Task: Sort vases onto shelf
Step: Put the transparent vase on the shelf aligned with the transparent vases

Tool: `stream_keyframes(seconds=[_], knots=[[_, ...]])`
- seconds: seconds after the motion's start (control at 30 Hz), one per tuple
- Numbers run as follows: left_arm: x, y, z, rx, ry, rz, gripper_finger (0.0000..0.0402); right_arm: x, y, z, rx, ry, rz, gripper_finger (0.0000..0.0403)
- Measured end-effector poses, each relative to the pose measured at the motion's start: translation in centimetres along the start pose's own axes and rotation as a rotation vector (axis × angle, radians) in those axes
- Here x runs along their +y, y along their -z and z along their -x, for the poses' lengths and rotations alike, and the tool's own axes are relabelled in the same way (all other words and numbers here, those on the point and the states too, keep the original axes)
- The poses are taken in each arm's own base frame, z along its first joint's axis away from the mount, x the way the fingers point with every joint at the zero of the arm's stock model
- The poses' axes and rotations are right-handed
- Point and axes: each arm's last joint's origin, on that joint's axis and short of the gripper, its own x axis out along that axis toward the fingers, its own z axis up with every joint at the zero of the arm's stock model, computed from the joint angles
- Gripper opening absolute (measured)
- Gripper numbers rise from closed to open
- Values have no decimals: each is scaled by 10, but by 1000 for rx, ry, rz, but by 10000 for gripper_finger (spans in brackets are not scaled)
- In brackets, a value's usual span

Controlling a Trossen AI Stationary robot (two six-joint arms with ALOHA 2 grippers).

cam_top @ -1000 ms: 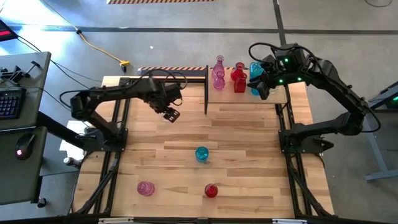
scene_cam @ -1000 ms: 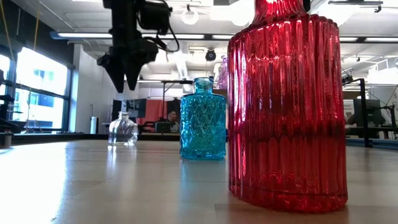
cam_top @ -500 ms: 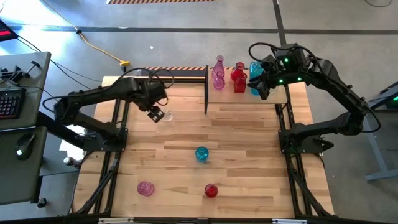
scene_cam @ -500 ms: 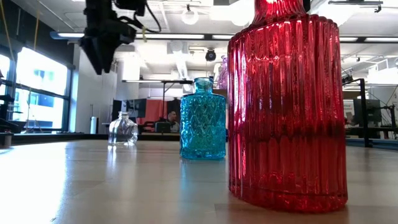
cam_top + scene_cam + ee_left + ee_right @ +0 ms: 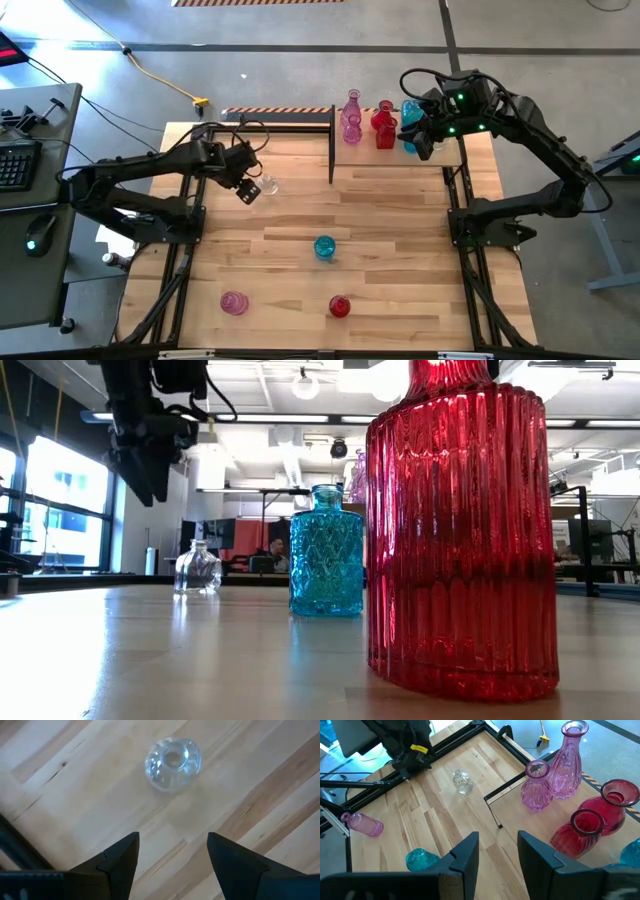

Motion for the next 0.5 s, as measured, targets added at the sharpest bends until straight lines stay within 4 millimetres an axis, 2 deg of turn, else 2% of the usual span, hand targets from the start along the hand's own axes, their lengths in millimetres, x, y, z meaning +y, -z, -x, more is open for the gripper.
stream_keyframes(seconds=[0.27, 0.5], knots=[[-2, -17, -13, -67, 43, -17, 225, 0, 0, 0, 0, 0, 0, 115], [-9, -29, -31, -57, 70, -50, 225, 0, 0, 0, 0, 0, 0, 115]])
